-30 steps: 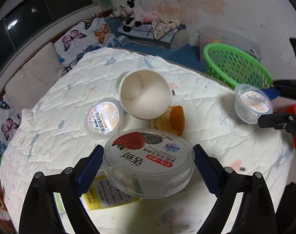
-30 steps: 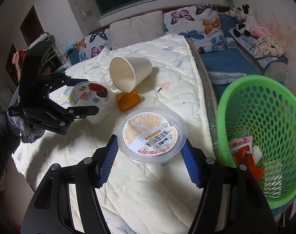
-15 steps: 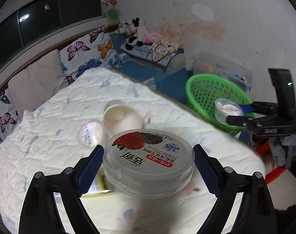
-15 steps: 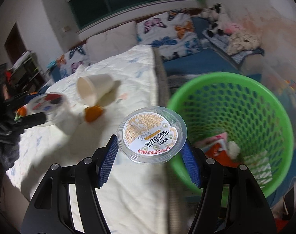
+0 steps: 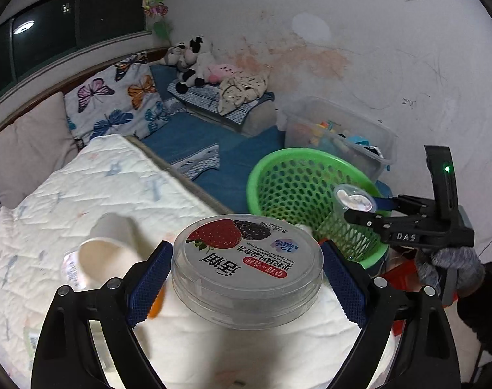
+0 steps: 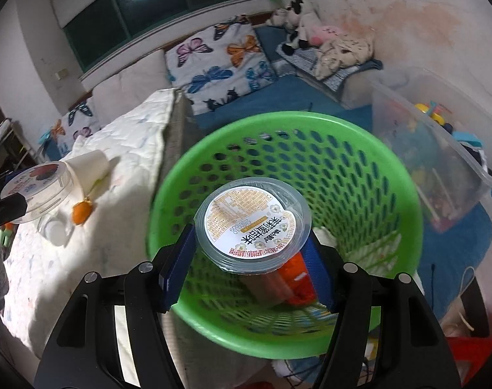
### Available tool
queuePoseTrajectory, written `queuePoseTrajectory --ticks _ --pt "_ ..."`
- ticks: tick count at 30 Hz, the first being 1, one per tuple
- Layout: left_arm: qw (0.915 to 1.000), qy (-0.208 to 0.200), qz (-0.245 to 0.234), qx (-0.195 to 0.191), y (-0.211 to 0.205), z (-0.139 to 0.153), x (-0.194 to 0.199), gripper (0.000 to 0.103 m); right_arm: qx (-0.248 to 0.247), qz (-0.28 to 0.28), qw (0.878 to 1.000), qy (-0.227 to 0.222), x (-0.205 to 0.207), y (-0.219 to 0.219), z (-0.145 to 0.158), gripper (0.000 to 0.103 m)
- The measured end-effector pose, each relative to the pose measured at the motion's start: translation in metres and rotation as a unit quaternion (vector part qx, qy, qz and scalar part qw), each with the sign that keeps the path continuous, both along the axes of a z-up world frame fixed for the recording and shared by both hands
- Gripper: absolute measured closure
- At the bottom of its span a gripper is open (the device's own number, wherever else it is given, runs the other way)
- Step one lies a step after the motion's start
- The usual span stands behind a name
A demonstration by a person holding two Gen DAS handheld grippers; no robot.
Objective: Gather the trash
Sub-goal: 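Carry both cups over the green basket and open both grippers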
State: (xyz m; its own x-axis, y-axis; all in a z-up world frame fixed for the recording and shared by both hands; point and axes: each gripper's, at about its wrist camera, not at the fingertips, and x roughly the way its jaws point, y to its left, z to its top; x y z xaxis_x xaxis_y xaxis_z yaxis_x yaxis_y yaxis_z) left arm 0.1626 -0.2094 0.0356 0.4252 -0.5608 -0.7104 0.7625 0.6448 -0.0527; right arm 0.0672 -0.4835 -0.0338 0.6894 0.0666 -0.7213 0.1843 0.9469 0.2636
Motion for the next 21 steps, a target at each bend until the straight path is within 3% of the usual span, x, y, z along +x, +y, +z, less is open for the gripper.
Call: queuePoseTrajectory --ticks 4,21 --pt "0.9999 0.012 -0.006 -0.004 -0.025 -0.003 0.003 0.015 0.005 -0.010 1.000 0.001 -0.004 -0.011 -0.002 0.033" --pt "0.9975 0.070 0.004 -0.010 -0.107 -0.033 0.014 0.015 0.003 -0.039 0.999 -0.016 -0.042 -0.032 0.003 0.032"
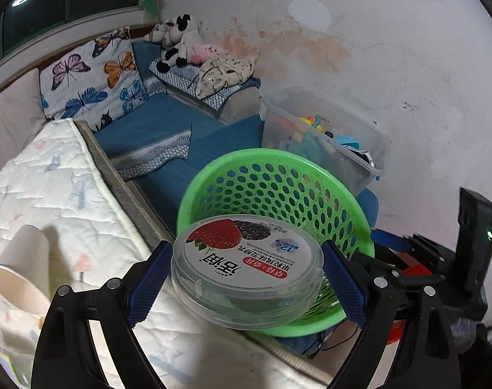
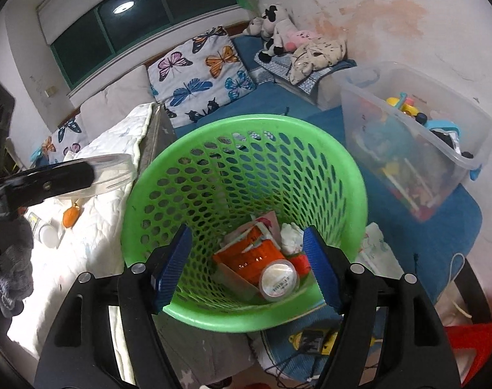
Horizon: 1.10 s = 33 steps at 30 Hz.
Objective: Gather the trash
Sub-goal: 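Carry both cups over the green basket and open both grippers, then grasp the clear yellow-label bottle on the bed with the right gripper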
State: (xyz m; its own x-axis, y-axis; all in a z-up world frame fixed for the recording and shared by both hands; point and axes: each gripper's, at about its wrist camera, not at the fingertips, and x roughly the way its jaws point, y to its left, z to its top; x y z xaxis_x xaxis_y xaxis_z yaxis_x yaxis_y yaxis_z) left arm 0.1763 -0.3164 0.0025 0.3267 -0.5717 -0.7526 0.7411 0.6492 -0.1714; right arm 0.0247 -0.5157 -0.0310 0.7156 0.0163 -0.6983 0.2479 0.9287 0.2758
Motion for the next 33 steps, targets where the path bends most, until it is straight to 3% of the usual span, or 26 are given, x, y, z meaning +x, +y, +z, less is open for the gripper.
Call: queuePoseTrajectory --ticks 10,18,26,33 --pt "0.9996 0.027 -0.002 0.005 -0.029 -0.016 -0.003 0.013 0.012 -0.010 1.000 -0.003 -0.013 -0.007 -0.003 0.032" --pt "0.9997 0.022 0.011 0.002 -0.019 -0.014 -0.007 0.012 0.014 -0.004 1.000 -0.008 -0.014 -0.002 0.000 0.032" --pt "0.9978 -0.001 0.066 0.007 0.028 -0.006 -0.012 0.012 0.015 0.015 1.000 -0.016 -0.008 0.018 0.007 0.032" --pt "0.9882 -0.019 0.151 0.017 0.090 -0.002 -0.009 0.012 0.014 0.050 0.998 -0.019 0.006 0.048 0.011 0.032"
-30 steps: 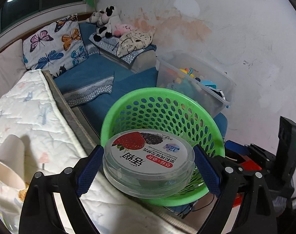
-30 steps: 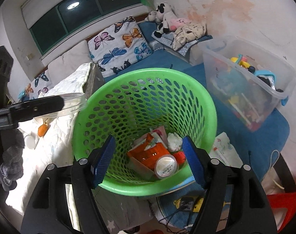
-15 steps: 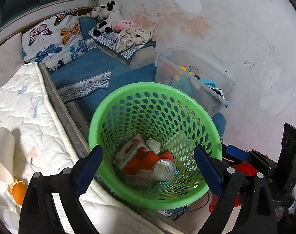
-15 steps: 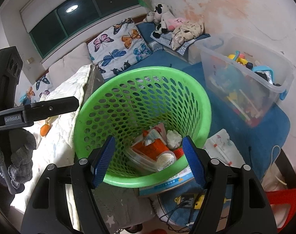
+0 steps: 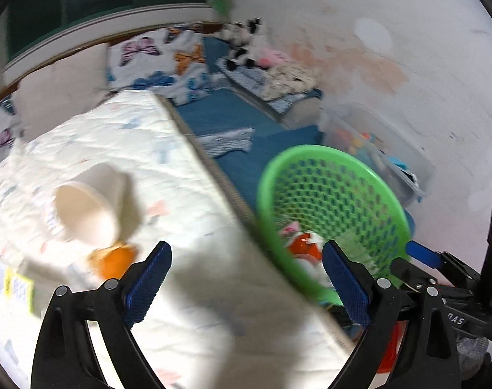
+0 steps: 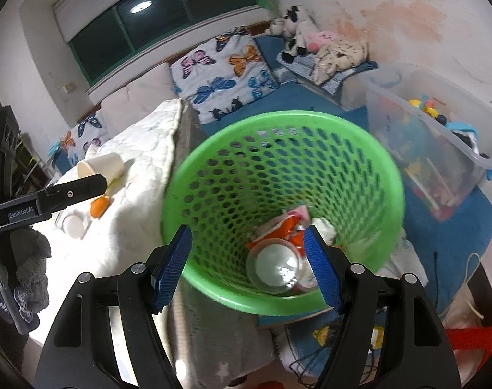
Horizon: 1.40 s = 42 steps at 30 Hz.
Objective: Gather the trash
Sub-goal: 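Grasp the clear yellow-label bottle on the bed with the right gripper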
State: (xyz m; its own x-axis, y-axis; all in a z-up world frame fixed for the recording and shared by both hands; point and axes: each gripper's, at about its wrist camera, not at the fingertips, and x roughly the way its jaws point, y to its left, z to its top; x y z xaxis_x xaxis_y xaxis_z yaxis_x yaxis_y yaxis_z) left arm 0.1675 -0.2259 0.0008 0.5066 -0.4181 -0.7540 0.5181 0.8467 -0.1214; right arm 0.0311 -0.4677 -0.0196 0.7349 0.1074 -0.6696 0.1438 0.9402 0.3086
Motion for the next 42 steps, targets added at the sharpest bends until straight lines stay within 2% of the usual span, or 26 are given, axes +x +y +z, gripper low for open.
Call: queuePoseTrajectory --ticks 11,20,26,34,42 --pt "0.9932 -0.009 0.116 -0.003 0.097 0.008 0.009 0.012 -0.012 0.073 0.997 -0.003 0.027 0.058 0.008 0.032" --pt "0.9819 -0.026 0.187 0.012 0.176 0.010 -0.001 0.012 -0.026 0.175 0.984 -0.011 0.063 0.130 0.019 0.032" --pt "0.9720 -0.033 0.232 0.019 0.222 0.011 -0.011 0.012 -0.046 0.253 0.966 -0.013 0.087 0.185 0.026 0.032" --pt "0.9613 -0.030 0.273 0.018 0.271 0.006 -0.022 0.012 -0.082 0.354 0.931 -0.018 0.119 0.261 0.030 0.039" --pt "0.9520 -0.017 0.306 0.011 0.310 -0.004 -0.026 0.012 -0.114 0.419 0.901 -0.001 0.156 0.320 0.019 0.044"
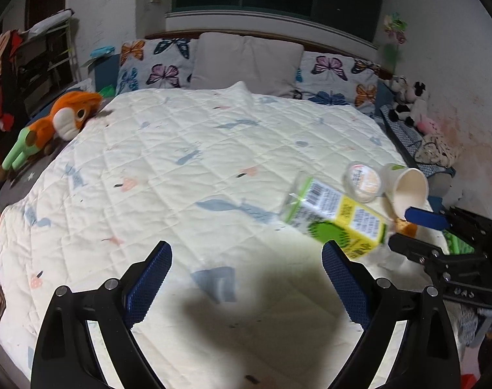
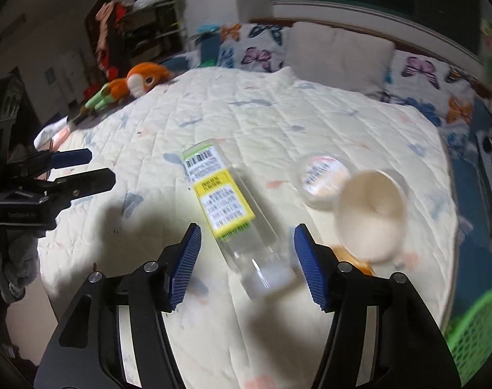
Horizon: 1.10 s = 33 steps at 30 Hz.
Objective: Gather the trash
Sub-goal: 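Grasp the clear yellow-label bottle on the bed with the right gripper, then lift the bottle with the right gripper while the left gripper grasps the white paper cup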
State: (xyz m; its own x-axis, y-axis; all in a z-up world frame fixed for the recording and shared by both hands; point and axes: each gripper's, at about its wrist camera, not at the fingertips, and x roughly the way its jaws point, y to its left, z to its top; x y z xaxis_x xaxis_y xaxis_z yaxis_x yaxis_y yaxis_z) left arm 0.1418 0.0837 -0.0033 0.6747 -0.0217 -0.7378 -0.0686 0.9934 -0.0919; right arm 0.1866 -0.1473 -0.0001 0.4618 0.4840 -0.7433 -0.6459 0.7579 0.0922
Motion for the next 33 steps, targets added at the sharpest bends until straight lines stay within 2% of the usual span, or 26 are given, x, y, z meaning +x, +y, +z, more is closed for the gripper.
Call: queuePoseTrajectory --ticks 9,15,18,26,33 --pt "0.9997 0.015 0.018 -0.011 0.023 -0.015 0.003 0.012 -0.048 0.055 0.997 -0.002 0.029 0.046 -0.014 0.045" --pt "0.9994 0.021 0.024 -0.016 0.029 -0.022 0.005 0.012 -0.071 0.075 0.995 0.003 0.040 0.065 -0.027 0.045" --pt "0.9993 0.023 0.025 -0.017 0.031 -0.024 0.006 0.012 -0.074 0.077 0.994 0.002 0.041 0.069 -0.029 0.048" --pt "0.9992 0.023 0.024 -0.021 0.032 -0.025 0.008 0.012 -0.045 0.051 0.998 -0.002 0.032 0.053 -0.016 0.053" --pt "0.9996 0.014 0.012 -0.020 0.019 -0.018 0.010 0.012 -0.003 0.008 1.000 -0.019 0.012 0.015 0.012 0.054"
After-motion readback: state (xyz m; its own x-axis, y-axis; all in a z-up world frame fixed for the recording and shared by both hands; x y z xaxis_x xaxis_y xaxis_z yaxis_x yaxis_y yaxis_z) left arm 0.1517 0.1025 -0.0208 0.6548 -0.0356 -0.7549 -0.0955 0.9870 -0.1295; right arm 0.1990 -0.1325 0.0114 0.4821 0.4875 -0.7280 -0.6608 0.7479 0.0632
